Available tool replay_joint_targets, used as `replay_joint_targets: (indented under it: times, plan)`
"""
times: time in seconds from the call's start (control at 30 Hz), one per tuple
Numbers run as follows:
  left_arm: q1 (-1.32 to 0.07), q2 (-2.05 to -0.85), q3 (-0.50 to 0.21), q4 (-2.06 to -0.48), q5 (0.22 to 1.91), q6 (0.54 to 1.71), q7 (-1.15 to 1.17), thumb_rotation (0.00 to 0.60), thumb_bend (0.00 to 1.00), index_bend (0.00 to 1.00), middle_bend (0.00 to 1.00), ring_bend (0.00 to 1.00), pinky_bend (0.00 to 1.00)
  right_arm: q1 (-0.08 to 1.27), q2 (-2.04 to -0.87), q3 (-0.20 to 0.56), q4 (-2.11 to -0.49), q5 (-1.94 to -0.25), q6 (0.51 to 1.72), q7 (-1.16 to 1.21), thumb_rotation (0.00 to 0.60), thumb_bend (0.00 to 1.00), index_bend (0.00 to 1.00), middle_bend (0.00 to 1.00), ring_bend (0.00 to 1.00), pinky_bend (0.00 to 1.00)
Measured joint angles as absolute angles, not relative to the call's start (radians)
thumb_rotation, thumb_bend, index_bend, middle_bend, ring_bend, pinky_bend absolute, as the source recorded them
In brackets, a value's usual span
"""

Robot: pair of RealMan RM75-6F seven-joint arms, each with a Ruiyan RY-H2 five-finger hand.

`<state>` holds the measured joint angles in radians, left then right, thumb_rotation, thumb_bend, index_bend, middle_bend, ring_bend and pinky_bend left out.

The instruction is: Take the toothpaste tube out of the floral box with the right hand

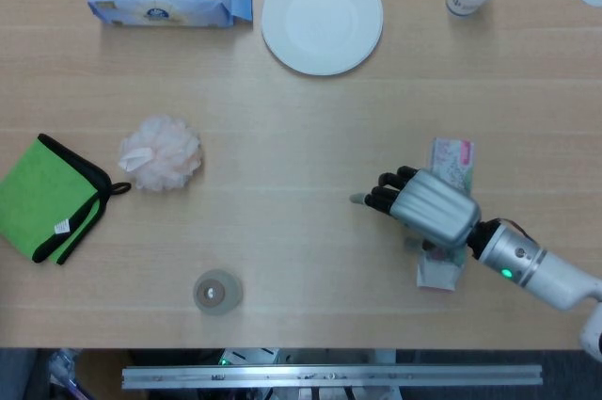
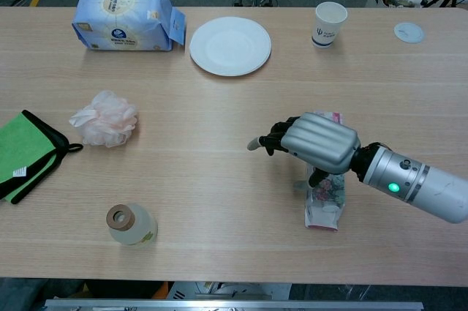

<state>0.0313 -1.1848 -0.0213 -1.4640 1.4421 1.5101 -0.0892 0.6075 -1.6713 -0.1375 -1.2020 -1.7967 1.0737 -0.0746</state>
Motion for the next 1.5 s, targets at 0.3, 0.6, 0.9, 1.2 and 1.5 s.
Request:
replay_joint_targets:
  times: [0.3, 0.6, 0.9, 1.2, 1.5]
  plan:
    - [0.034, -1.185, -0.023, -1.460, 1.438, 1.510, -0.095, 0.600, 0.01, 0.42, 0.38, 0.34, 0.57, 0.604, -1.648, -0.155, -1.219, -1.793, 1.066, -0.087, 0.600, 0.05, 0.22, 0.42, 0.30, 0.40]
    - [0.034, -1.188, -0.027, -1.461, 1.437, 1.511, -0.093, 0.600, 0.01, 0.42, 0.38, 0.34, 0.57, 0.590, -1.577, -0.184, -1.273, -1.797, 1.070, -0.131, 0.600, 0.05, 0.22, 0.42, 0.30, 0.40]
    - [0.031, -1.189, -0.027, -1.468, 1.438, 1.509, -0.084, 0.600, 0.01, 0.42, 0.38, 0.34, 0.57, 0.572, -1.500, -0.209, -1.325, -1.808, 1.080, -0.187, 0.600, 0.05, 0.22, 0.42, 0.30, 0.40]
    - [0.031, -1.189, -0.028, -1.473, 1.434, 1.505, -0.080, 0.600, 0.01, 0.42, 0.38, 0.34, 0.57, 0.543, -1.432, -0.226, -1.349, -1.809, 1.092, -0.249, 0.600, 0.05, 0.22, 0.42, 0.30, 0.40]
    - [0.030, -1.190, -0.027, -1.481, 1.437, 1.505, -0.071, 0.600, 0.01, 0.42, 0.38, 0.34, 0.57, 0.516, -1.421, -0.220, -1.366, -1.802, 1.121, -0.227, 0.600, 0.05, 0.22, 0.42, 0.30, 0.40]
